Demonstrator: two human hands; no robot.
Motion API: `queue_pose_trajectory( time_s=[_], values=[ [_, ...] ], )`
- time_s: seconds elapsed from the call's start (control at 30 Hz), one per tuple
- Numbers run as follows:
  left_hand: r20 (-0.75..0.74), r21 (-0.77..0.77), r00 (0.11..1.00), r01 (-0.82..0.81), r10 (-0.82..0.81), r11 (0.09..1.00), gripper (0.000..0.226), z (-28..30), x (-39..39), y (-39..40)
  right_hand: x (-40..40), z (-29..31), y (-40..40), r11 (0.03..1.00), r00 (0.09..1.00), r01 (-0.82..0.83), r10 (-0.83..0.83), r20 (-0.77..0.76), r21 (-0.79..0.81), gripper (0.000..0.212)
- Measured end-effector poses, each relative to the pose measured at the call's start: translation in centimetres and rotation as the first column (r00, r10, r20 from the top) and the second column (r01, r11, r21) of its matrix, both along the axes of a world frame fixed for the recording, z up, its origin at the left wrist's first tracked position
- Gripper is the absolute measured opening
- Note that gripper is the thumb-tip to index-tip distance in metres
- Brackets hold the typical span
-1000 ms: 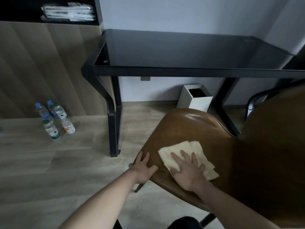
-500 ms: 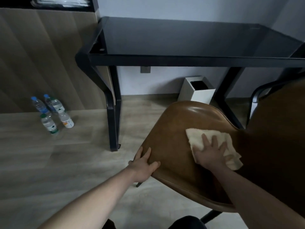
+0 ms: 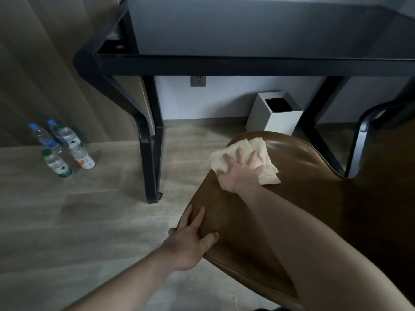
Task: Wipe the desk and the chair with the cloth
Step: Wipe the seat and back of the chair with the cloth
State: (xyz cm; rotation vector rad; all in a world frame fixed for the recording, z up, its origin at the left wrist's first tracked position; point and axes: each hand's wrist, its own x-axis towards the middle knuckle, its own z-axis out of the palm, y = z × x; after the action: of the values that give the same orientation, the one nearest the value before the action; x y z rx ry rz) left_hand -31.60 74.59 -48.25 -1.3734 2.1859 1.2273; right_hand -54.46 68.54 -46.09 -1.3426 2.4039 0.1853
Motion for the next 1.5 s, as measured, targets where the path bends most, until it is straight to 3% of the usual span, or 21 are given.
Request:
queue_pose_trajectory(
  time_s=[0.13, 0.23, 0.37, 0.53, 0.77, 0.87, 0.97, 1.03, 1.27, 1.5],
  values=[
    [-0.014, 0.035, 1.000, -0.019, 0.019, 0.999, 0.100, -0.4, -0.1, -0.4, -3.3, -0.1, 4.0, 0.999, 1.000, 0.002, 0.000, 0.025, -0.044, 0.072],
    [0.002, 0.035, 1.000, -0.030, 0.030, 0.999, 0.094, 0.7, -0.3, -0.1, -7.7, 0.1, 10.0, 0.978, 0.979, 0.193, -0.187, 0.081, -0.081, 0.073],
    [-0.011, 0.033, 0.999, -0.039, 0.040, 0.999, 0.088, 2.1, -0.9, 0.6, -11.7, 1.0, 16.9, 0.939, 0.939, 0.345, -0.345, 0.013, 0.004, 0.078],
    [0.021, 0.044, 0.999, -0.034, 0.033, 0.998, 0.089, 2.2, -1.1, 1.1, -8.9, 1.3, 17.3, 0.901, 0.901, 0.431, -0.433, 0.026, 0.048, 0.077],
    [-0.047, 0.026, 0.998, -0.039, 0.040, 0.999, 0.086, 1.6, -0.8, 1.1, -7.2, 1.3, 12.6, 0.871, 0.867, 0.488, -0.492, 0.080, 0.057, 0.076],
    [-0.050, 0.018, 0.998, -0.022, 0.023, 1.000, 0.085, 1.1, -0.7, 1.1, -5.9, 1.4, 8.6, 0.886, 0.881, 0.463, -0.463, 0.095, 0.026, 0.077],
    [-0.063, -0.004, 0.998, -0.019, 0.019, 1.000, 0.084, 0.5, -0.7, 1.0, -4.7, 1.9, 5.3, 0.935, 0.934, 0.353, -0.350, -0.071, 0.033, 0.076],
    [-0.060, -0.015, 0.998, -0.019, 0.018, 1.000, 0.083, 0.1, -0.8, 0.9, -3.7, 2.1, 3.5, 0.958, 0.954, 0.284, -0.280, -0.105, 0.034, 0.077],
    [-0.029, -0.012, 0.999, -0.030, 0.030, 0.999, 0.082, 0.0, -0.8, 0.3, 2.2, 0.1, 3.6, 0.991, 0.990, -0.129, 0.127, 0.061, 0.036, 0.069],
    [0.017, -0.012, 0.999, -0.048, 0.049, 0.999, 0.085, 0.4, -1.3, 0.1, 3.3, 1.5, 15.1, 0.999, 0.988, -0.010, 0.015, 0.152, -0.034, 0.068]
  ],
)
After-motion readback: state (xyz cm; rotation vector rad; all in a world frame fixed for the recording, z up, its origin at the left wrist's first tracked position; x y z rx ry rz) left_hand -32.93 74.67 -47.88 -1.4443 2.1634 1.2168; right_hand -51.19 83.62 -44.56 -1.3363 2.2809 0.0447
